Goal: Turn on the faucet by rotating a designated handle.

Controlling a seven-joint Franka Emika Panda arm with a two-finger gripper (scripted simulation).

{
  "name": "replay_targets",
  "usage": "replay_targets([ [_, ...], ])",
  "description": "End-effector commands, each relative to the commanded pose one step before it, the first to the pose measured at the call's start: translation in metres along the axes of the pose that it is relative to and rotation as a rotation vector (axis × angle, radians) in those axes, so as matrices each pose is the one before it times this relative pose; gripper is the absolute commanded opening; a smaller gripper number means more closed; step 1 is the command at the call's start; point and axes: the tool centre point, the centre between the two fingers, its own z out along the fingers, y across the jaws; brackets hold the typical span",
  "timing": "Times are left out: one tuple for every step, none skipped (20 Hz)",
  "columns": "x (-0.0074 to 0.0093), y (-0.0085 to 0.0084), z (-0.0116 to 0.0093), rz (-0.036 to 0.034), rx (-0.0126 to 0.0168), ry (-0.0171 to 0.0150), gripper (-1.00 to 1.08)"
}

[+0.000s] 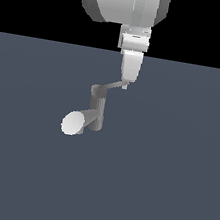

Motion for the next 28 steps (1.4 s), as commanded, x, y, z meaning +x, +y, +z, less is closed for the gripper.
replay_targets([
  [0.00249, 0.0113, 0.00318, 0.00315, -0.0108, 0.00009, -1.0],
  [0.00062, 0.003, -0.00016, 0.00061, 0.0003, -0.00011, -1.0],
  [0.00024, 0.00293, 0.00002, 0.0, 0.0, 0.0, -1.0],
  [0.00024, 0.00294, 0.00002, 0.0, 0.0, 0.0, -1.0],
  [0.00025, 0.00294, 0.00002, 0.0, 0.0, 0.0, -1.0],
  [0.00025, 0.00295, 0.00001, 0.0, 0.0, 0.0, -1.0],
  [0.00025, 0.00295, 0.00001, 0.0, 0.0, 0.0, -1.0],
  [0.00025, 0.00295, 0.00001, 0.0, 0.0, 0.0, -1.0],
  [0.00025, 0.00296, 0.00001, 0.0, 0.0, 0.0, -1.0],
  [0.00025, 0.00296, 0.00001, 0.0, 0.0, 0.0, -1.0],
  [0.00026, 0.00296, 0.0, 0.0, 0.0, 0.0, -1.0],
  [0.0, 0.0, 0.0, 0.0, 0.0, 0.0, -1.0],
  [-0.00911, -0.01359, -0.01341, -0.01407, 0.03407, -0.00494, -1.0],
  [-0.00148, 0.00289, 0.00052, 0.00059, -0.00141, 0.00021, -1.0],
  [-0.00152, 0.00292, 0.00044, 0.00053, -0.00126, 0.00019, -1.0],
  [-0.00149, 0.0029, 0.00052, 0.00059, -0.00141, 0.00021, -1.0],
  [-0.00149, 0.0029, 0.00052, 0.00059, -0.00141, 0.00021, -1.0],
  [-0.00153, 0.00293, 0.00044, 0.00053, -0.00126, 0.00019, -1.0],
  [-0.00151, 0.00292, 0.00048, 0.00056, -0.00134, 0.0002, -1.0],
  [-0.00151, 0.00293, 0.00048, 0.00056, -0.00134, 0.0002, -1.0],
  [-0.00152, 0.00293, 0.00048, 0.00056, -0.00134, 0.0002, -1.0],
  [-0.00149, 0.00291, 0.00055, 0.00063, -0.00148, 0.00023, -1.0],
  [-0.00154, 0.00295, 0.00043, 0.00053, -0.00126, 0.00019, -1.0],
  [-0.00149, 0.00292, 0.00055, 0.00063, -0.00148, 0.00023, -1.0],
  [-0.00154, 0.00296, 0.00043, 0.00054, -0.00126, 0.00019, -1.0],
  [-0.0015, 0.00293, 0.00055, 0.00063, -0.00147, 0.00023, -1.0],
  [-0.00155, 0.00297, 0.00043, 0.00054, -0.00126, 0.0002, -1.0],
  [-0.0015, 0.00293, 0.00054, 0.00063, -0.00147, 0.00023, -1.0],
])
